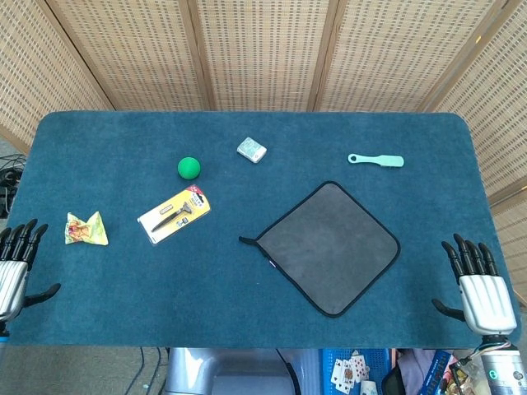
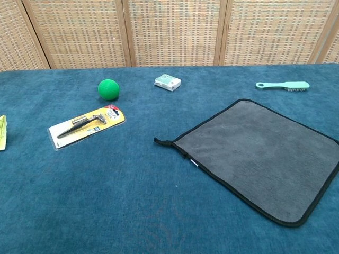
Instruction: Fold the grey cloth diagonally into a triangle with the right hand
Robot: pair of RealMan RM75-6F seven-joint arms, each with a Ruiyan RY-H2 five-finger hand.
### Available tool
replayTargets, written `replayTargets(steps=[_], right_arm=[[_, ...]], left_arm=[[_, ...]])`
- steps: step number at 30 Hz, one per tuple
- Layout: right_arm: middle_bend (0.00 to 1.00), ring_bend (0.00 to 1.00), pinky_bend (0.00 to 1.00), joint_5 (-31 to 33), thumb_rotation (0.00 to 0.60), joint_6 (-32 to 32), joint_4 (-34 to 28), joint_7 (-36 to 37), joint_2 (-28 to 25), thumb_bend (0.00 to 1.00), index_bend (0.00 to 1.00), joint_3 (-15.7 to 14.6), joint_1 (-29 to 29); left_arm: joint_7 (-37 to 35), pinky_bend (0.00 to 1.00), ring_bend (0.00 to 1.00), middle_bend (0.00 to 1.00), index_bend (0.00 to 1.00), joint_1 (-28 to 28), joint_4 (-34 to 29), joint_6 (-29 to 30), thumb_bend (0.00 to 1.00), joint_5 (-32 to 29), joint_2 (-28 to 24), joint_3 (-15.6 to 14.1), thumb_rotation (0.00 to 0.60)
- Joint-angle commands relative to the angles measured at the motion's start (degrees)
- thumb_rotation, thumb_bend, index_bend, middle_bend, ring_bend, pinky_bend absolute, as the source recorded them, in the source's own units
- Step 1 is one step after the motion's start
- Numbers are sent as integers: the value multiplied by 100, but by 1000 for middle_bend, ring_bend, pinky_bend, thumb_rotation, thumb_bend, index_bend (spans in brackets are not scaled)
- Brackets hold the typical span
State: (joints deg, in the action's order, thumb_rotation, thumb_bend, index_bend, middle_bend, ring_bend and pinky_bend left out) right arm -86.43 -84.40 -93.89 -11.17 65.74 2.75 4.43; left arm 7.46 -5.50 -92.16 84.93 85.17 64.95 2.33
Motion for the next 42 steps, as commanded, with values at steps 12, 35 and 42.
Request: replayTargets(steps=[12,35,42], right_arm=[[0,0,0,-83,600,-26,-37,-5,-3,0,52,-43,-12],[0,0,0,-562,600,455,-443,-900,914,0,52,-505,99],[0,0,0,-423,600,695,-291,-1063,1313,0,53,-527,156]], left_arm=[[53,0,0,0,0,13,-49,26,108,53,2,-30,600],[3,0,0,0,0,2,-46,-16,107,53,-2,-41,600],[-30,0,0,0,0,-11,-29,-42,107,53,2,-41,600]])
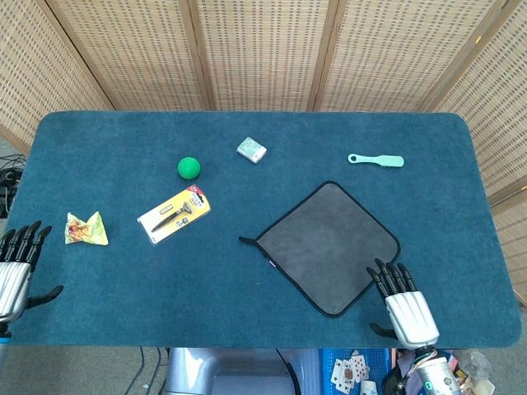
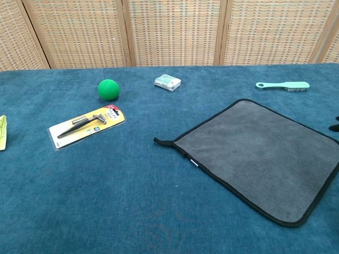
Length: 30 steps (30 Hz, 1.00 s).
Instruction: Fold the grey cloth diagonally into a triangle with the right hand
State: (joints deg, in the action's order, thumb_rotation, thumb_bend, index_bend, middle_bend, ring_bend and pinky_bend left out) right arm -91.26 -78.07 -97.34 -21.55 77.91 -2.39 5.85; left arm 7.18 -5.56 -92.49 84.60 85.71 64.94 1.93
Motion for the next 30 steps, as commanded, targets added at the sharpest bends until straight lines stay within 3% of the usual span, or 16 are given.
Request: replayTargets(steps=[1,30], right_arm=[[0,0,0,85,600,77,76,-16,138,0,53,-9,14],[0,0,0,510,600,310,1061,186,1510,0,53,268,198]], left_arm=[[0,0,0,0,0,-8,6,-16,107,-2,4,-1,600],[37,0,0,0,0,-42,20,-70,108,26,48,-26,600]])
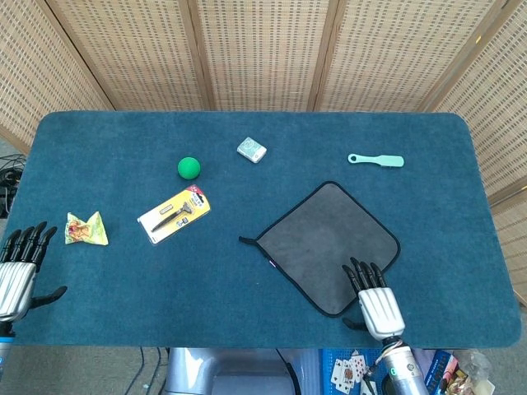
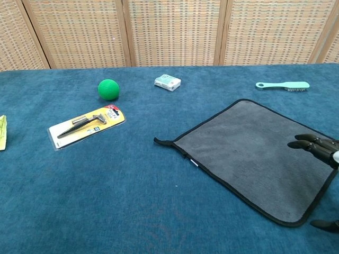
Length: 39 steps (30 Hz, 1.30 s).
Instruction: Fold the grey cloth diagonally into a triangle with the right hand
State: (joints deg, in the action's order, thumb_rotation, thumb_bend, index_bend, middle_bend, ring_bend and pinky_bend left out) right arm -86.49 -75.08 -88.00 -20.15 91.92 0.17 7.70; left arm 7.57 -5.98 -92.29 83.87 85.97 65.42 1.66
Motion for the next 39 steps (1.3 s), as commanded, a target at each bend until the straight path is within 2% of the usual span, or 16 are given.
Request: replayTargets(steps=[1,39], right_arm=[[0,0,0,40,600,13,165,48,139,0,53,8,13],[0,0,0,267,600,172,454,106,552,0,52,-19,124]], left_arm=[[-6,0,0,0,0,1,2,4,108,-1,0,2,600],[11,0,0,0,0,-20,-7,-17,108,19,19,-15,600]])
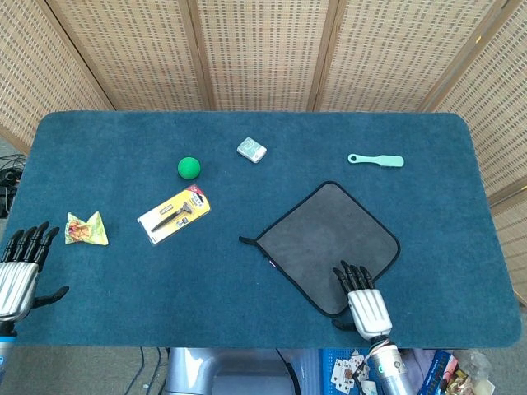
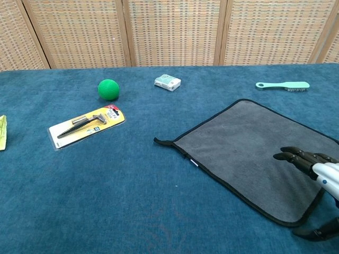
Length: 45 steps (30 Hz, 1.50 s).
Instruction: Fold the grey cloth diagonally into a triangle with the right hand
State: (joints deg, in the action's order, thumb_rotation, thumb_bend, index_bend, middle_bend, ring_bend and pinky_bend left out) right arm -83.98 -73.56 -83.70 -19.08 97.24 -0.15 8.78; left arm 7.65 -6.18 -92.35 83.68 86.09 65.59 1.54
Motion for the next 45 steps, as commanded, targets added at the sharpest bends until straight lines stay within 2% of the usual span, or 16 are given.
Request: replayTargets(steps=[1,13,15,17,20,24,31,36,39,45], right_arm=[[0,0,0,25,600,33,39,-4,31,0,52,18,26],[0,0,0,92,600,76,158,-5,116,0,53,66,91],[0,0,0,94,600,77,181,-12,127,66,52,69,100],[0,0,0,109,600,86,206,-4,136,249,53,80,112],[0,0,0,118,600,84,245,26,143,424,53,94,123],[0,0,0,128,600,67,268,74,138,540,53,94,120],[0,0,0,62,600,-2,311,163,147,551,69,58,115],[0,0,0,50,600,-53,317,207,136,530,189,52,102],[0,0,0,16,600,-106,336,274,148,484,292,49,95],[7,0,0,-36,600,-173,430,376,196,472,471,58,100]], left_arm=[[5,0,0,0,0,-1,0,2,108,11,2,-5,600],[-8,0,0,0,0,-6,-7,-4,109,37,0,-20,600],[-4,0,0,0,0,-8,-8,-7,108,42,1,-24,600],[-11,0,0,0,0,-7,-15,-5,108,49,0,-27,600],[-27,0,0,0,0,-9,-16,-5,108,63,-3,-33,600],[-45,0,0,0,0,-15,-14,-15,108,67,-7,-36,600],[-59,0,0,0,0,-15,-25,-15,108,93,-13,-52,600],[-64,0,0,0,0,-22,-23,-21,109,109,-13,-58,600],[-59,0,0,0,0,-28,-23,-33,108,112,-9,-63,600],[-63,0,0,0,0,-31,-20,-30,109,118,-7,-64,600]])
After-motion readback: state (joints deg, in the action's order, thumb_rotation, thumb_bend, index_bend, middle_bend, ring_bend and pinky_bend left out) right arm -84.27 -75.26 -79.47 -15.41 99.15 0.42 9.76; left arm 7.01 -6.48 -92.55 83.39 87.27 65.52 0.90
